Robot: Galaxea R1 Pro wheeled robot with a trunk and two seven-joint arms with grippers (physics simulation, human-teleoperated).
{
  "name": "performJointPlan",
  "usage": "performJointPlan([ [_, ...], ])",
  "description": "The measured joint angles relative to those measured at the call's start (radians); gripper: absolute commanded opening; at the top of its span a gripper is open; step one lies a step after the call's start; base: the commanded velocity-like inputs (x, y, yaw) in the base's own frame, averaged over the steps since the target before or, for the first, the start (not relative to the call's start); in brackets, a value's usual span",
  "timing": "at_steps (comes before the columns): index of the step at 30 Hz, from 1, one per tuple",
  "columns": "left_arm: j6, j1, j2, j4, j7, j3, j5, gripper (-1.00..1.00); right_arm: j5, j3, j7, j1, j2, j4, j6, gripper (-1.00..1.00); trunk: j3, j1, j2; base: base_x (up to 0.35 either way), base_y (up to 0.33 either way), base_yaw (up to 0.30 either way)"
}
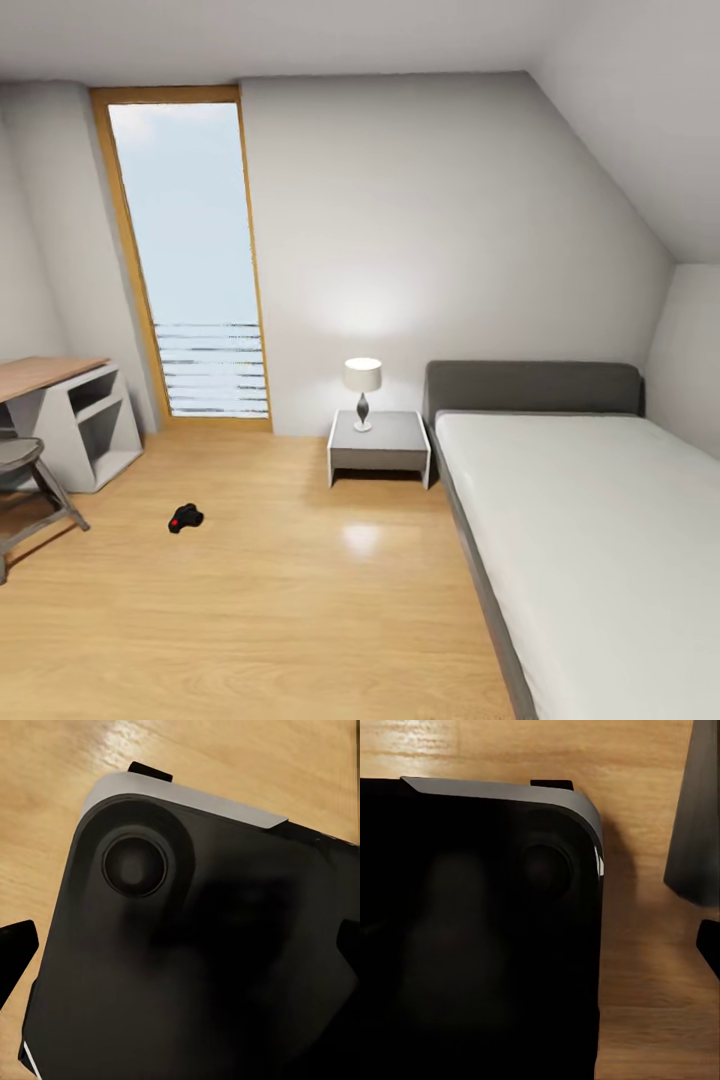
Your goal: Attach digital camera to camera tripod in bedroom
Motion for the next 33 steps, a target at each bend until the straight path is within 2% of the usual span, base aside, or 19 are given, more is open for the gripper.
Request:
performJointPlan([
  [13,0.0,0.0,0.0,-0.001,0.0,0.001,0.001,1.0,0.0,0.001,0.0,0.0,0.0,0.0,0.0,1.0,0.0,0.0,0.0,0.0,0.0,-0.205],
  [26,0.001,0.0,0.002,0.0,0.0,0.003,0.003,1.0,0.001,0.003,0.0,0.0,-0.001,0.0,0.003,1.0,0.0,0.0,0.0,0.005,0.0,-0.025],
  [33,0.001,0.0,0.002,0.001,0.0,0.003,0.004,1.0,0.002,0.003,0.001,0.0,-0.001,0.0,0.004,1.0,0.0,0.0,0.0,0.13,-0.073,-0.001],
])
